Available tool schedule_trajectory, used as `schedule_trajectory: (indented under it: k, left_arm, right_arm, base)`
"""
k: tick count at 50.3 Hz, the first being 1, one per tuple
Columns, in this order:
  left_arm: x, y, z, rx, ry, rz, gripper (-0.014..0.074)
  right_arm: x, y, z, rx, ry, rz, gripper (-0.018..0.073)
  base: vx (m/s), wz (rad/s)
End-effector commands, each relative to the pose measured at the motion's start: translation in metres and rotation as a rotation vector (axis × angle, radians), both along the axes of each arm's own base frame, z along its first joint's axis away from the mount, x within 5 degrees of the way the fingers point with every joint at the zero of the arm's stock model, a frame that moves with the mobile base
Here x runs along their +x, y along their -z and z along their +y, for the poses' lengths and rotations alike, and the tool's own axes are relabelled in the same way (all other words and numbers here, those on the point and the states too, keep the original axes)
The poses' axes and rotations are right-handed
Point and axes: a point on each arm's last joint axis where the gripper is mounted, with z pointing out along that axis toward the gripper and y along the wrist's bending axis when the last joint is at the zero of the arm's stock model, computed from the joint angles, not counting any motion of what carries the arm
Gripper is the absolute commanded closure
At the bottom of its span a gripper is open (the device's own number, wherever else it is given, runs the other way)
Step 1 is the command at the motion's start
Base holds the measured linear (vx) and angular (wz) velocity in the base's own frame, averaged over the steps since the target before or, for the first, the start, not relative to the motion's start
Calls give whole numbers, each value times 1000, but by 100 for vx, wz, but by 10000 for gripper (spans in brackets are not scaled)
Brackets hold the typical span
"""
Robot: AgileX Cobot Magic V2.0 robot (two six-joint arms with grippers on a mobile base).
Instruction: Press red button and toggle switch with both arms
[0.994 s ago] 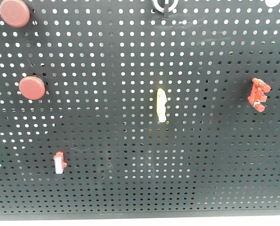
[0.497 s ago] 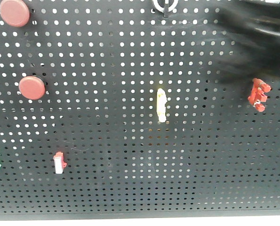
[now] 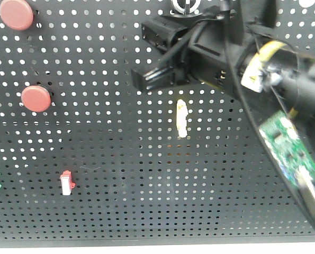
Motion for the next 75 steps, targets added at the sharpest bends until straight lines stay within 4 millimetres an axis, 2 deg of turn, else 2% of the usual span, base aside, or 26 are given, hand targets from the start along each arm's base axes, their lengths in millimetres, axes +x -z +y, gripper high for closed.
schedule_trajectory:
  k: [1,9,20,36,43,56,75]
  left_arm:
    - [-7,-17,2,-55,15,-113,596]
    - [-8,-17,2,-59,16,-124,596]
    - [-8,-18,2,-61,17,-128,596]
    - [-9,-21,2,-73,20,-163,596]
    - [-10,-22,2,-77,21,-172,596]
    - [-9,-22,2,-76,21,-169,596]
    - [-9,-21,2,-76,21,-168,596]
  right_arm:
    - [-12,-32,-21,87,17,-114,559]
    - [-7,-33,-37,90,74,-84,559]
    - [-8,-33,-38,81,79,-88,559]
    - [-23,-41,-51,-13,143,-110,559]
    - [-43,-45,-52,16,95,-144,559]
    - [-68,-24,-65,-1,73,-128,559]
    - [-70,-20,-66,-5,73,-118,559]
  base:
    - [0,0]
    - [0,0]
    - [0,0]
    - [0,0]
    - [0,0]
    - [0,0]
    - [0,0]
